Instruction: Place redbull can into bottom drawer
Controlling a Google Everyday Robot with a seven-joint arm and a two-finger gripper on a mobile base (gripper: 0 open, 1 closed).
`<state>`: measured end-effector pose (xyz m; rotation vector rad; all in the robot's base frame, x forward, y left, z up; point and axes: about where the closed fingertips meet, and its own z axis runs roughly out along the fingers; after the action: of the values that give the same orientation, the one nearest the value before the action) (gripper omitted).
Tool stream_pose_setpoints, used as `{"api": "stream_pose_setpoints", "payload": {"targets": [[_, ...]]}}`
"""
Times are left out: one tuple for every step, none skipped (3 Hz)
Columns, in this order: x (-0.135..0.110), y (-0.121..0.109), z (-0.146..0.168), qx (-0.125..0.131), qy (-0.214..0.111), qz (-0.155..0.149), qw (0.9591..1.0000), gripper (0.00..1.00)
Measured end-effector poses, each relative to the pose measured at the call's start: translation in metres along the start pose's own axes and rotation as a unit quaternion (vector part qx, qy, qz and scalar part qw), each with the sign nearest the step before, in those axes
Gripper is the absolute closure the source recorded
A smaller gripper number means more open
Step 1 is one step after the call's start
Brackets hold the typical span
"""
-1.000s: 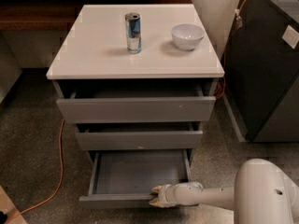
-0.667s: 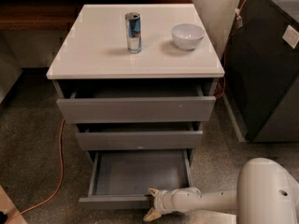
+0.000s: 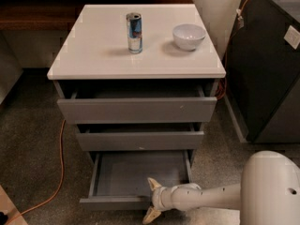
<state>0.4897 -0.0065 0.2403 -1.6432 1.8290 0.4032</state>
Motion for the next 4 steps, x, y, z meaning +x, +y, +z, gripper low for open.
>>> {"api": "stream_pose_setpoints", "payload": {"targets": [[-0.025,-0.021,-0.02,0.015,-0.01,-0.011,0.9998,0.0],[-0.053,-0.037,-0.04,0.019,-0.021,-0.003,0.9996,0.0],[-0.088,-0.049,-0.077,0.011,-0.017,-0.001,0.9998,0.0],[-0.128,-0.053,-0.118,0.006,0.0,-0.021,0.9998,0.0]]}}
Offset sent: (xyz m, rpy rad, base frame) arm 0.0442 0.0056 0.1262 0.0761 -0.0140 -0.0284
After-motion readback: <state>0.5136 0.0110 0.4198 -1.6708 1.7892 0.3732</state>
